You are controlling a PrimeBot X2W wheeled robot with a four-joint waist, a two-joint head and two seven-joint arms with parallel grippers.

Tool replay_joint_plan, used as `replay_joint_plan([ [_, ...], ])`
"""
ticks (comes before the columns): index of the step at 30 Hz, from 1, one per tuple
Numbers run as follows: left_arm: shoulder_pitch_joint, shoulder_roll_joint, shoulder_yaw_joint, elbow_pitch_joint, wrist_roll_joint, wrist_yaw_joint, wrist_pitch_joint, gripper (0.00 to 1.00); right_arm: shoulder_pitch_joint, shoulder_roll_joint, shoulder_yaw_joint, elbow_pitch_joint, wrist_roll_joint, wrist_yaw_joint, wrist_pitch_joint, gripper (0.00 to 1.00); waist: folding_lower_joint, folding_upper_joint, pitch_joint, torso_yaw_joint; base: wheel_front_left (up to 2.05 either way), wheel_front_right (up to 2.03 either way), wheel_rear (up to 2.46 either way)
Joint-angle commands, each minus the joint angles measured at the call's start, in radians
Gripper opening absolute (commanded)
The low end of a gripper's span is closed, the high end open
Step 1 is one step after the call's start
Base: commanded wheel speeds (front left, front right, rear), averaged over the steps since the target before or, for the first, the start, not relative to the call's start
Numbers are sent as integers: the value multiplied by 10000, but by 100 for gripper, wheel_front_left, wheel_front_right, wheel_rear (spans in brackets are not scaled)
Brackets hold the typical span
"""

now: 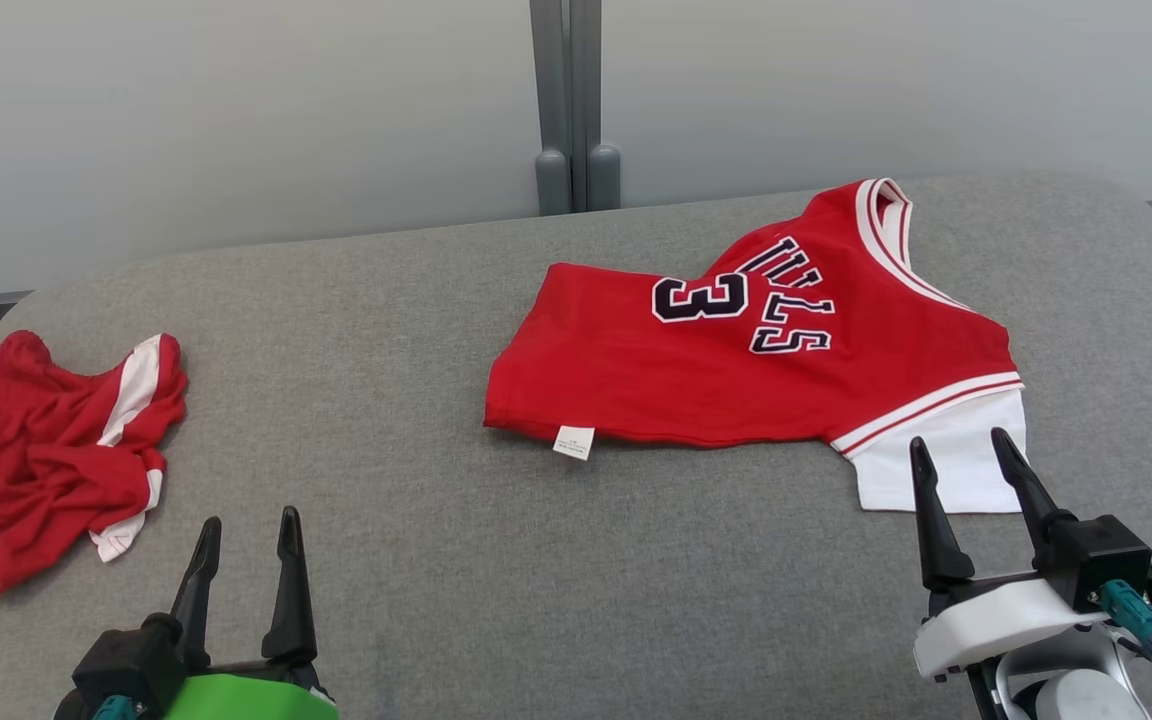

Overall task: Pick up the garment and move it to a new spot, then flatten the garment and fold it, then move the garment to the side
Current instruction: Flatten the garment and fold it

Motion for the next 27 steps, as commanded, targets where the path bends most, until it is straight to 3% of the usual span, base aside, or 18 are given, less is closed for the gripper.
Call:
replay_joint_plan([
  [1, 139, -2, 22, -27, 85, -25, -30, 100, 89, -16, -33, -43, 35, -17, -5, 100, 0, 0, 11, -11, 0, 0, 0],
  [16, -483, 177, -294, 408, 104, -62, 129, 100, -353, -18, -73, 58, 288, -17, 269, 100, 0, 0, 309, -298, 0, 0, 0],
  [27, -3374, 103, -1350, 2824, -1164, -116, 2439, 100, -1846, -11, -1230, 1738, 704, -17, 3088, 100, 0, 0, 1587, -960, 0, 0, 0],
])
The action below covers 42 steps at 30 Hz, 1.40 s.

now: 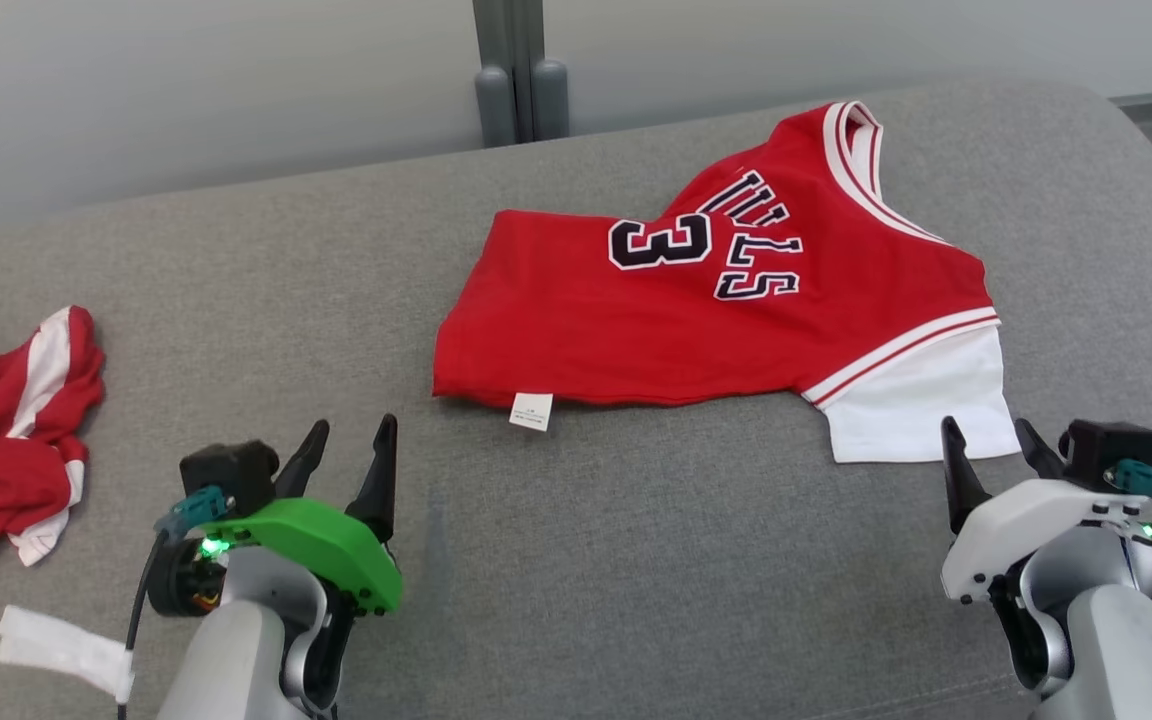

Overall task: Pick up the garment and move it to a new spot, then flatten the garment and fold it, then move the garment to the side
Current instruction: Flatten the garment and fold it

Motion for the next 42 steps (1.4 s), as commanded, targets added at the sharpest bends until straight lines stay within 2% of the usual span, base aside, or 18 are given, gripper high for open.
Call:
replay_joint_plan([
  [1, -459, 24, -50, 301, -73, -25, 225, 100, -390, -15, -24, 275, 73, -17, 191, 100, 0, 0, 624, -440, 0, 0, 0],
  [11, -2312, -85, -410, 1855, -517, 282, 444, 100, -2527, -16, -144, 3059, 40, -17, 103, 100, 0, 0, 1751, -962, 0, 0, 0],
  [18, -2808, -101, -797, 2336, -748, 292, 87, 100, -3618, -17, -1094, 4739, -667, -17, -634, 100, 0, 0, 2116, -947, 0, 0, 0],
  [21, -2872, -105, -1045, 2409, -938, 330, -51, 100, -3903, -7, -1629, 5398, -1170, -19, -610, 100, 0, 0, 2163, -877, 0, 0, 0],
  [25, -2898, -100, -1294, 2369, -1140, 407, -208, 100, -4197, 23, -1542, 6175, -1249, -11, -566, 100, 0, 0, 2194, -788, 0, 0, 0],
  [33, -2567, -102, -1465, 2130, -1229, 672, -207, 100, -4287, 140, -1167, 7317, -1038, 26, -513, 100, 0, 0, 2106, -679, 0, 0, 0],
  [42, -1984, 26, -1407, 1416, -1412, 1001, 237, 100, -4350, 149, -972, 7786, -931, 33, -656, 100, 0, 0, 2042, -704, 0, 0, 0],
])
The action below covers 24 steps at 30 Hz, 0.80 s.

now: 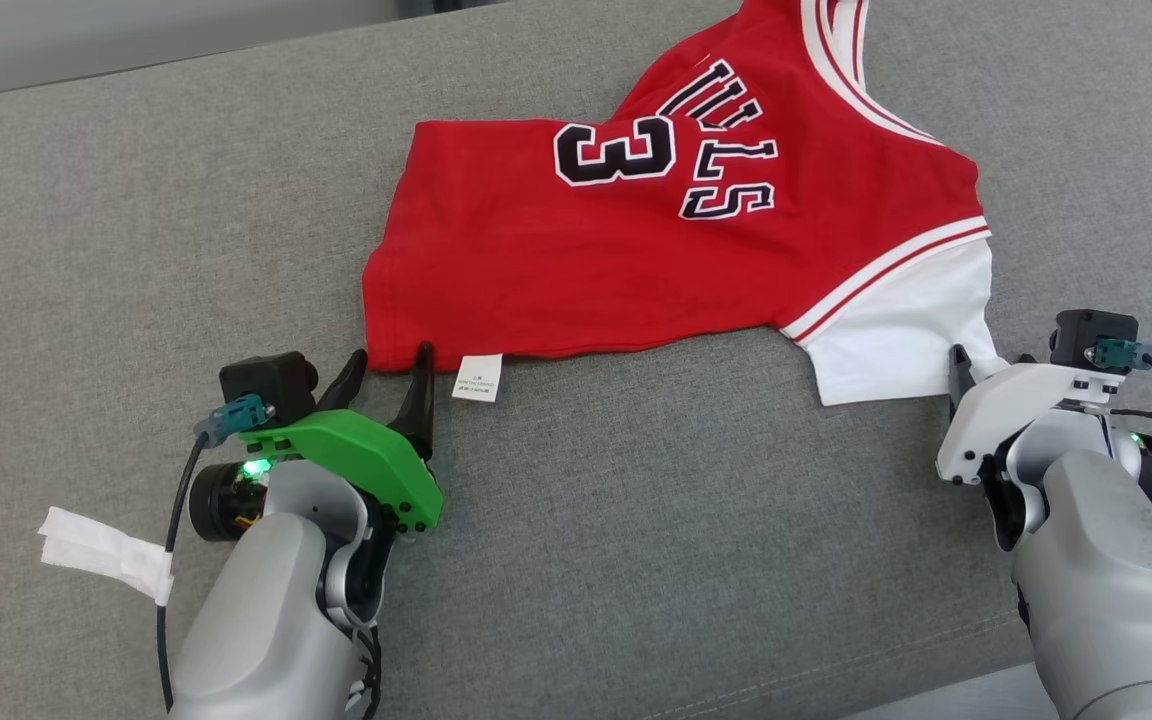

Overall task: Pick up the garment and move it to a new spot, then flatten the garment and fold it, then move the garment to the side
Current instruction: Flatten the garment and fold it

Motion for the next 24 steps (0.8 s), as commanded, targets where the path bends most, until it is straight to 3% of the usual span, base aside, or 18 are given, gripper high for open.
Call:
replay_joint_plan([
  [1, 143, 115, 48, -128, -38, 66, 49, 100, 369, 383, 192, 513, 69, 97, 253, 100, 0, 0, 9, 1, 0, 0, 0],
  [2, 182, 148, 49, -219, -63, 83, 76, 100, 357, 392, 247, 556, 97, 100, 273, 100, 0, 0, 18, 2, 0, 0, 0],
  [3, 200, 174, 53, -290, -67, 77, 74, 91, 342, 397, 297, 589, 120, 109, 291, 85, 0, 0, 27, 0, 0, 0, 0],
  [4, 219, 206, 38, -368, -61, 72, 90, 50, 318, 407, 371, 627, 142, 109, 283, 47, 0, 0, 39, 0, 0, 0, 0],
  [5, 230, 224, 13, -415, -41, 56, 104, 26, 301, 413, 433, 659, 166, 109, 272, 6, 0, 0, 48, 3, 0, 0, 0],
  [6, 241, 236, -22, -443, -37, 21, 145, 0, 275, 419, 526, 731, 223, 109, 308, 0, 0, 0, 56, 7, 0, 0, 0],
  [15, 320, 233, 33, -601, -419, -153, 119, 0, 128, 341, 721, 570, 1162, 91, -140, 0, 0, 0, -104, 65, 0, 0, 0],
  [19, 422, 138, 175, -1207, -854, -337, -146, 0, -43, 264, 869, -370, 2288, 83, -532, 0, 0, 0, -352, 155, 0, 0, 0],
  [24, 573, 61, 333, -2460, -1780, -571, -132, 0, 247, 61, 1526, -2547, 3812, 52, -407, 0, 0, 0, -727, 177, 0, 0, 0],
])
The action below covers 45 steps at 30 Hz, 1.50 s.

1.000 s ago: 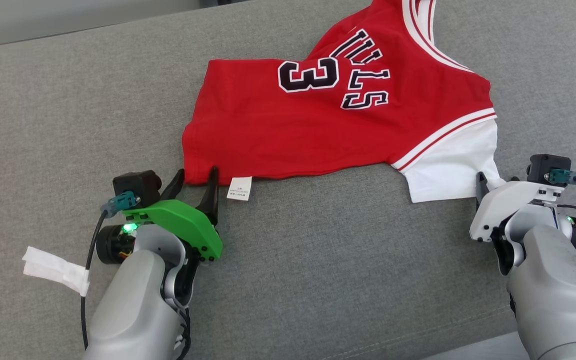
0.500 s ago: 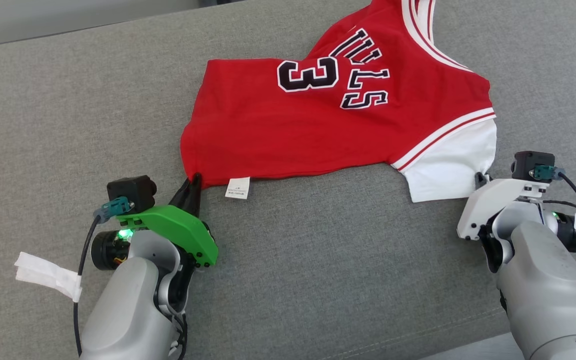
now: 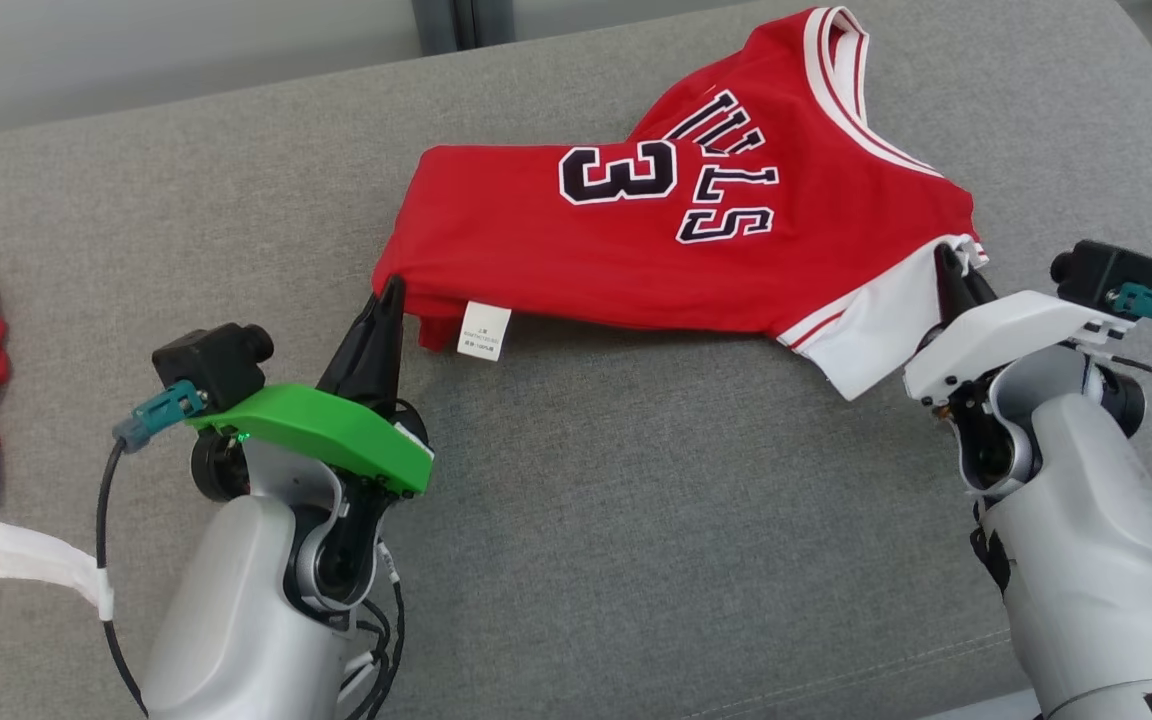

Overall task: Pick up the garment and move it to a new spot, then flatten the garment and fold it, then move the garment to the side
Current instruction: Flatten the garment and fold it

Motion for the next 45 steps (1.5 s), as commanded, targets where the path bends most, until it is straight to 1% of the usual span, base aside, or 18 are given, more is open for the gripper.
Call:
replay_joint_plan([
  [1, 83, 9, 37, -260, -215, -73, 87, 0, 226, -113, 146, -471, 261, -3, 93, 0, 0, 0, -213, 10, 0, 0, 0],
  [3, 106, -7, 114, -820, -734, -116, 323, 0, 362, -251, 383, -1660, 829, -3, 343, 0, 0, 0, -370, -20, 0, 0, 0],
  [6, -94, -22, 328, -1680, -1746, -120, 996, 0, 615, -544, 516, -3603, 1452, -2, 840, 0, 0, 0, -615, -50, 0, 0, 0],
  [8, -319, 2, 515, -2119, -2239, -23, 1474, 0, 665, -607, 492, -4641, 1709, -2, 1177, 0, 0, 0, -729, -67, 0, 0, 0],
  [12, -803, 137, 896, -2888, -3246, 198, 2429, 0, 422, -650, 319, -6320, 2006, -2, 1846, 0, 0, 0, -898, -109, 0, 0, 0],
  [16, -1357, 263, 1261, -3529, -4032, 577, 3253, 0, -136, -577, 101, -7414, 1975, -2, 2305, 0, 0, 0, -947, -147, 0, 0, 0],
  [19, -1806, 363, 1512, -3927, -4472, 930, 3693, 0, -787, -574, -10, -7891, 1825, -2, 2596, 0, 0, 0, -815, -157, 0, 0, 0],
  [21, -2213, 504, 1656, -4091, -4574, 1178, 3940, 0, -1357, -582, -109, -8021, 1717, -2, 2831, 0, 0, 0, -599, -157, 0, 0, 0],
  [24, -2867, 595, 1754, -4055, -4646, 1425, 4154, 0, -2227, -492, -331, -7776, 1631, -2, 3186, 0, 0, 0, -108, -167, 0, 0, 0],
  [26, -3366, 619, 1782, -3732, -4655, 1594, 4255, 0, -2855, -350, -496, -7231, 1613, -2, 3390, 0, 0, 0, 299, -192, 0, 0, 0],
  [28, -3946, 686, 1760, -3307, -4458, 1658, 4197, 0, -3535, -258, -576, -6493, 1354, -2, 3439, 0, 0, 0, 788, -255, 0, 0, 0],
  [30, -4598, 770, 1715, -2764, -4123, 1556, 4026, 0, -4233, -295, -464, -5641, 758, -2, 3201, 0, 0, 0, 1315, -348, 0, 0, 0],
  [32, -5296, 763, 1733, -2151, -3916, 1352, 3658, 0, -4935, -201, -422, -4647, 446, -2, 2757, 0, 0, 0, 1800, -444, 0, 0, 0],
  [34, -6025, 842, 1683, -1475, -3457, 1034, 3176, 0, -5707, -104, -467, -3710, 187, -2, 2148, 0, 0, 0, 2205, -518, 0, 0, 0],
  [37, -7091, 1025, 1679, -342, -2739, 615, 2133, 0, -6833, 26, -727, -2407, -68, -2, 1018, 0, 0, 0, 2589, -642, 0, 0, 0],
  [41, -8539, 967, 1682, 517, -2090, 70, 701, 0, -8239, 88, -748, -1496, -106, -2, -421, 0, 0, 0, 2822, -715, 0, 0, 0],
  [45, -9507, 952, 1409, 774, -1599, -319, -669, 0, -9204, 109, -481, -1220, 399, -2, -1616, 0, 0, 0, 2876, -596, 0, 0, 0],
])
